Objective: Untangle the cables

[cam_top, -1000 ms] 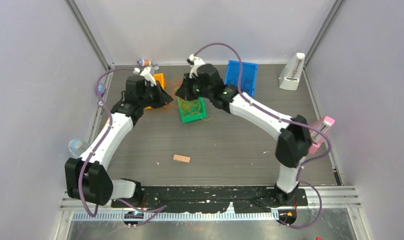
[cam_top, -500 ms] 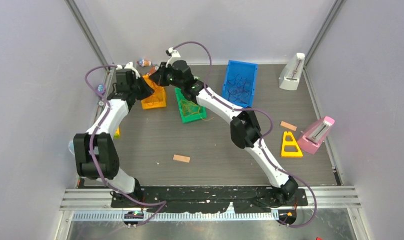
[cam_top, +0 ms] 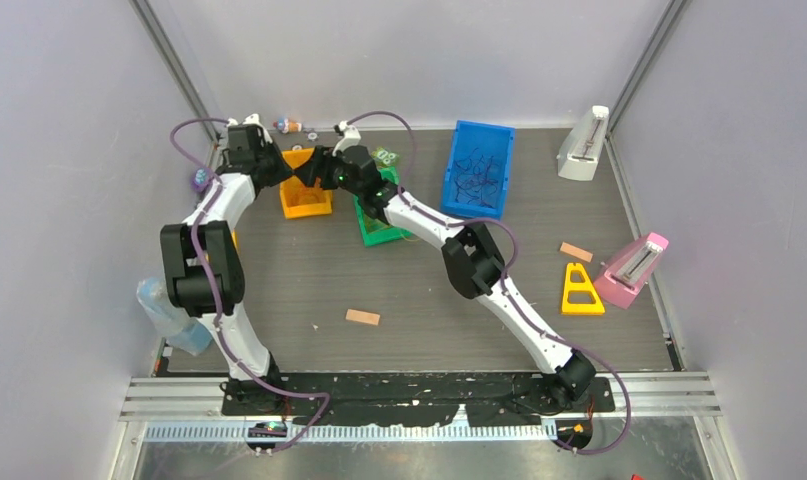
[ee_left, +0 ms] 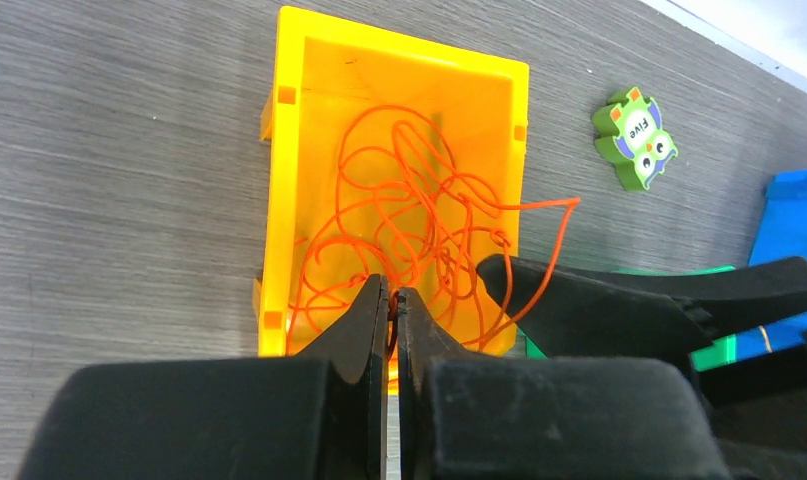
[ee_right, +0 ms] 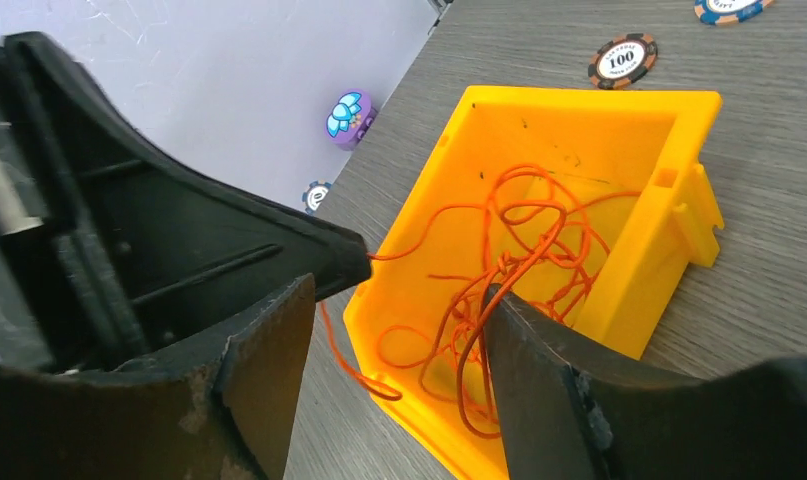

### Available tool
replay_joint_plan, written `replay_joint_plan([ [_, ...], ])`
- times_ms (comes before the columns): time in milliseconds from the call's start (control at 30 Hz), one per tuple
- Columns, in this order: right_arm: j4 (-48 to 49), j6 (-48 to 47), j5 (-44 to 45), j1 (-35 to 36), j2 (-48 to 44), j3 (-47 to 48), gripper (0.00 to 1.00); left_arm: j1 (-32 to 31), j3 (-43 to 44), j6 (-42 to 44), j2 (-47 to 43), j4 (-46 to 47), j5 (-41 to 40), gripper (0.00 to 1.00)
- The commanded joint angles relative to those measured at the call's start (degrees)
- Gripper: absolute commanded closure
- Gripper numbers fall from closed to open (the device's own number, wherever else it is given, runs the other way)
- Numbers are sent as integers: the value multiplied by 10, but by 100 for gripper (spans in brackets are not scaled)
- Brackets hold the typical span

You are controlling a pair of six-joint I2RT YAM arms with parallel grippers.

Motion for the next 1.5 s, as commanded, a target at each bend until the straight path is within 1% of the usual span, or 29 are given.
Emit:
replay_joint_plan([
  [0,24,-31,14,7,-67,16,31,-1,41,20,18,3,3,100],
  [33,19,-40,15,7,-76,2,31,-1,45,20,22,3,3,100],
  [100,10,-50,18,7,-103,-26,24,-2,53,22,30,2,3,100],
  [133,3,-56,25,7,-118,-33,20,-2,59,22,36,0,3,100],
  [267,-59,-72,50,8,-152,-54,8,-2,105,28,67,-24,-1,100],
  [467,-66,-76,21,7,-194,-108,8,-1,200,28,134,-94,6,100],
  [567,-54,-76,20,7,-240,-157,9,-2,233,29,154,-119,7,99],
  [667,-29,-80,28,3,-294,-245,9,-1,258,30,167,-150,10,89],
  [733,-28,-86,37,-2,-337,-295,9,-2,273,31,168,-175,11,71],
  [767,-27,-89,41,-4,-367,-313,9,-2,267,31,162,-176,12,62],
  [800,-24,-91,43,-8,-397,-354,9,-2,254,31,152,-168,14,53],
  [833,-22,-94,46,-11,-413,-375,8,-2,237,29,137,-157,18,44],
  [900,-21,-99,47,-20,-456,-434,8,-2,202,27,102,-133,19,32],
  [933,-26,-102,47,-26,-485,-470,8,-2,188,25,84,-122,16,29],
  [967,-30,-104,41,-31,-499,-487,8,-2,177,26,69,-122,13,25],
  [1100,-55,-106,-1,-69,-578,-588,8,-1,159,36,11,-136,14,16],
  [1133,-54,-109,-7,-84,-608,-630,8,-2,149,35,-6,-132,17,15],
  [1167,-52,-115,-16,-91,-625,-674,8,-1,136,35,-21,-127,19,13],
  [1300,-55,-145,-25,-130,-724,-781,8,-3,77,30,-90,-107,25,8],
  [1367,-67,-152,-29,-161,-789,-827,7,-5,29,25,-130,-97,30,7],
  [1467,-71,-163,-23,-187,-855,-885,7,-8,-51,18,-209,-54,27,6],
])
